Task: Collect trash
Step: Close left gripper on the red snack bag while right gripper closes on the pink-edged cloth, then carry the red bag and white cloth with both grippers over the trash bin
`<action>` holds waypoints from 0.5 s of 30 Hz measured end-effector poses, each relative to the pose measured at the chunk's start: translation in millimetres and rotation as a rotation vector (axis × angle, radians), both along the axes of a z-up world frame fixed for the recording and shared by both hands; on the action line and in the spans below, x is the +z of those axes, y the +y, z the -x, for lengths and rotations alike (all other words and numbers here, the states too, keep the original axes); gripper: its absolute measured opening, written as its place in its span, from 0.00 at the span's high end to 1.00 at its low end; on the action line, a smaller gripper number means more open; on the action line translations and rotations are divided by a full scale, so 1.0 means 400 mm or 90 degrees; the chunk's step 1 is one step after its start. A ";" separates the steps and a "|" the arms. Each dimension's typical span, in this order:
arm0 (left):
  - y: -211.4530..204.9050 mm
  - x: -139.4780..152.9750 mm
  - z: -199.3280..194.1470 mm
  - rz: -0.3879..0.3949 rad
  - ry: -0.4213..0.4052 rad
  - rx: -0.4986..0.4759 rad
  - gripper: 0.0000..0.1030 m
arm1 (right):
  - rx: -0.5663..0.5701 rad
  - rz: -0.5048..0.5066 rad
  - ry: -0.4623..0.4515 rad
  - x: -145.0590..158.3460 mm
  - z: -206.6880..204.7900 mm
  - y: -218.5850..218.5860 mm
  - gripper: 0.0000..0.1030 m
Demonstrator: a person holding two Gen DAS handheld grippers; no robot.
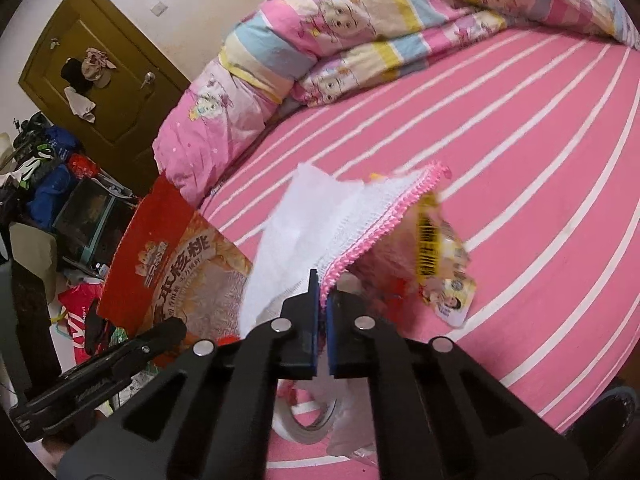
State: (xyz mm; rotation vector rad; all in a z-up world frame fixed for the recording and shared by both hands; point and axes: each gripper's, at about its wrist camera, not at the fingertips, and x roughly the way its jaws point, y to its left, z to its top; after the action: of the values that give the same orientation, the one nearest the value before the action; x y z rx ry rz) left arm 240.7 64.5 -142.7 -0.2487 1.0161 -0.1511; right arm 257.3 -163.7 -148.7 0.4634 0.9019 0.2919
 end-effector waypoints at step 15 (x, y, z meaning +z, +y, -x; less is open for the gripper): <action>0.029 0.196 0.039 0.014 -0.089 0.023 0.92 | 0.040 0.073 -0.135 0.275 -0.073 -0.010 0.97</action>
State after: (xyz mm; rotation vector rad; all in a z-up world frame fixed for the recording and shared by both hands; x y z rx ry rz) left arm 225.2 75.9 -64.4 -0.2734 0.8711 -0.1445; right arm 286.5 -167.7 -38.8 0.2928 0.7216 0.3380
